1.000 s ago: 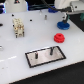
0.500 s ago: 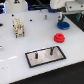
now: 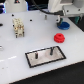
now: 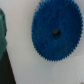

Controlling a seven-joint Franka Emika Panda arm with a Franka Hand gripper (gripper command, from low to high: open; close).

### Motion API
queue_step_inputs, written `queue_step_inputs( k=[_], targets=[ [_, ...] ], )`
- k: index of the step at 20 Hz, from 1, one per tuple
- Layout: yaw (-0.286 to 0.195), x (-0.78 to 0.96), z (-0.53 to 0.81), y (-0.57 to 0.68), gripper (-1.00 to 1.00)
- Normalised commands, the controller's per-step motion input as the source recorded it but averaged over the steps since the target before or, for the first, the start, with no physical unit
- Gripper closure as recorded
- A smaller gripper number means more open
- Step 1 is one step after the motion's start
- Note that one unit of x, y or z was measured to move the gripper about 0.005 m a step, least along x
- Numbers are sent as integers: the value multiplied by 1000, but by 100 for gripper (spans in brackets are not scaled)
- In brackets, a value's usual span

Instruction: Insert the blue gear onto the right peg, followed by the red gear

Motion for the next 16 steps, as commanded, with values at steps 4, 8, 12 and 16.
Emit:
queue_step_inputs(
  k=[4,8,12,16],
  targets=[
    [0,-196,-197,-22,-100],
    [0,-165,-108,-73,-100],
    [0,-198,-119,-31,-100],
    [0,-360,-163,-64,-100]
  ],
)
